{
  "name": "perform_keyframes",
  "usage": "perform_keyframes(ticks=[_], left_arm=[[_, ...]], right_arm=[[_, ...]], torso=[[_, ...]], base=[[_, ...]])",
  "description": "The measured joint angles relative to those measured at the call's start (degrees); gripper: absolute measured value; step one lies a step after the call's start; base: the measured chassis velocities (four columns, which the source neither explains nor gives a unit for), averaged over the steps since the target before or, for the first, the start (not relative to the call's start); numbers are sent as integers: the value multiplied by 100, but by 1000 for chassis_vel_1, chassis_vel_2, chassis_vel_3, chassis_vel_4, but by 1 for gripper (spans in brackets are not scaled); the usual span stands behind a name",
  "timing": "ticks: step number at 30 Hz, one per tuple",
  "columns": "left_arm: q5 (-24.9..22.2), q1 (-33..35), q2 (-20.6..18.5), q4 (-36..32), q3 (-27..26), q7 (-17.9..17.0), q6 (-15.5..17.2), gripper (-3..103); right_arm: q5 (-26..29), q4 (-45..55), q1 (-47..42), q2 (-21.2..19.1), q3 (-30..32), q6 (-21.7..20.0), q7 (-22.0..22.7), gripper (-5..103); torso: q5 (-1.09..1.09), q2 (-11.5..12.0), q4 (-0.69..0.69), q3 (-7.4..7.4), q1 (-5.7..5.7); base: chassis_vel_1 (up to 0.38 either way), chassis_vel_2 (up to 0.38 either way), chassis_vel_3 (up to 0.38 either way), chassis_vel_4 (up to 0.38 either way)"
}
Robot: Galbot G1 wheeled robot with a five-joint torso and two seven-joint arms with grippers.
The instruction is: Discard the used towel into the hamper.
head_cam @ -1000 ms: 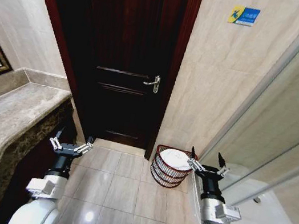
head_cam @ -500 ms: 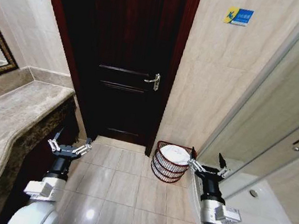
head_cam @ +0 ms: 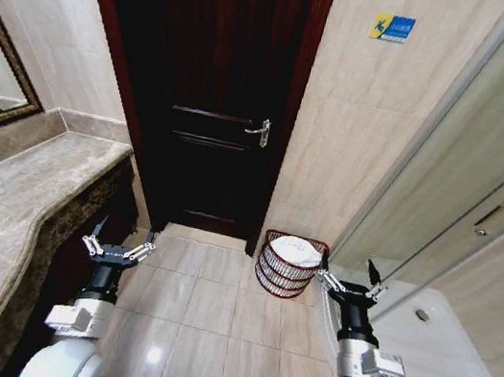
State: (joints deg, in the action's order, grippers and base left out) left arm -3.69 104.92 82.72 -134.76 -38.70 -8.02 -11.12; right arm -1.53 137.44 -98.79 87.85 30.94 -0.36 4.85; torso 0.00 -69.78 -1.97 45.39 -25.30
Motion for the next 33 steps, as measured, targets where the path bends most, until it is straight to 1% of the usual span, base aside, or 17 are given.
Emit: perform_keyframes(ticks=[8, 18, 22, 23, 24, 25, 29, 33], left_arm=[[133, 82, 286, 85, -30, -8, -186, 100], [139, 93, 454, 155, -45, -18, -231, 100], [150, 61, 475, 218, -40, -16, -294, 100], [186, 41, 484, 250, -39, -16, -347, 100], [327, 24, 557, 286, -64, -13, -500, 100], [355, 27, 580, 289, -65, -13, -527, 100], [408, 106, 574, 317, -64, -4, -585, 100], [445, 42, 588, 437, -57, 8, -591, 100]], right_arm=[[84, -107, -6, -30, 69, 145, -21, 100], [136, -197, -107, -79, 98, 339, -53, 100], [150, -210, -92, -81, 94, 349, -58, 100], [152, -218, -83, -81, 91, 350, -62, 100], [154, -219, -82, -82, 67, 351, -66, 100], [155, -219, -81, -82, 52, 351, -72, 100], [208, -205, -99, -79, -35, 320, -84, 100], [207, -258, -88, -89, -70, 314, -92, 100]], torso=[[0, 0, 0, -1, 0], [0, 1, 0, -1, 0], [0, 1, 0, -1, 0], [0, 1, 0, -1, 0], [0, 1, 1, -1, 1], [0, 1, 1, -1, 1], [0, 1, 0, -2, 2], [0, 2, 1, 0, -1]], base=[[90, -99, -96, 96], [81, -90, -77, 89], [95, -85, -95, 81], [90, -81, -100, 73], [76, -83, -92, 72], [67, -83, -73, 69], [77, -86, -61, 81], [54, -98, -68, 108]])
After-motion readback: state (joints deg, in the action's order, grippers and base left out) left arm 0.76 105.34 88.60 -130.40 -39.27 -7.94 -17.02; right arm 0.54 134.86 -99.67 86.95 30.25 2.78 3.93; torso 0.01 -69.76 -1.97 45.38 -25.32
